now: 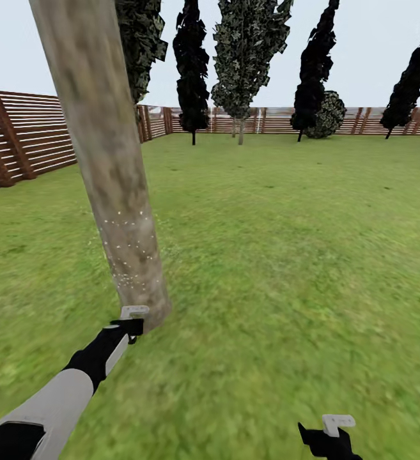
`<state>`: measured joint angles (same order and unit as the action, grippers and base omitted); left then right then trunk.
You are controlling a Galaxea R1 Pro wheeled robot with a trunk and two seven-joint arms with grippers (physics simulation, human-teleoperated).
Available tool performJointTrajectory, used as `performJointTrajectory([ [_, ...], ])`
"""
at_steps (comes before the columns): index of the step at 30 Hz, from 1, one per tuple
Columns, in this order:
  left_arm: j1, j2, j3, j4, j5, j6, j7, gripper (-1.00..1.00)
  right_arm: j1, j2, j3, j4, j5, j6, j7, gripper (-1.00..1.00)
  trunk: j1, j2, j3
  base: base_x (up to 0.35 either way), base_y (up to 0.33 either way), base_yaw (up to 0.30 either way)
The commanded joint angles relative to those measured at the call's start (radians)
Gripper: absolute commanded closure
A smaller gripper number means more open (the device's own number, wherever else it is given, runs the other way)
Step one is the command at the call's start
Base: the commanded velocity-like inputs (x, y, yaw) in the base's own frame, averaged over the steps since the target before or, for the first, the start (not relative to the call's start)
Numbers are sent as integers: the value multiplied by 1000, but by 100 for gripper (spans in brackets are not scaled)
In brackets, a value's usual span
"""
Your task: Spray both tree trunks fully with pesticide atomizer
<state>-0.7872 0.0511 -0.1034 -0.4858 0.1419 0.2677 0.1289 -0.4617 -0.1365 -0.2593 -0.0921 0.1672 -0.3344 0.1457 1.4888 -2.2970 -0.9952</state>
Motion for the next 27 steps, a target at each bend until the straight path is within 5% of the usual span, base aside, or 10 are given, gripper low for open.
performJointTrajectory([
  [1, 0, -2, -1, 1, 5, 0, 28, 100, 0, 0, 0, 0, 0, 0, 0, -100, 0, 0, 0, 213, -204, 267],
  [9, 5, -11, 1, 15, 11, 1, 35, 100, 0, -3, 0, 0, 2, 1, 1, -100, 0, 0, 0, 122, -244, 54],
  [13, 9, -10, 1, 15, 70, -1, 35, 100, 0, 0, 0, 0, 0, 1, 0, -100, 0, 0, 0, 2, -275, 27],
  [27, 9, -10, 1, 15, 73, 1, 35, 100, 0, 0, 0, 0, 2, 2, 2, -100, 0, 0, 0, 70, -275, 210],
])
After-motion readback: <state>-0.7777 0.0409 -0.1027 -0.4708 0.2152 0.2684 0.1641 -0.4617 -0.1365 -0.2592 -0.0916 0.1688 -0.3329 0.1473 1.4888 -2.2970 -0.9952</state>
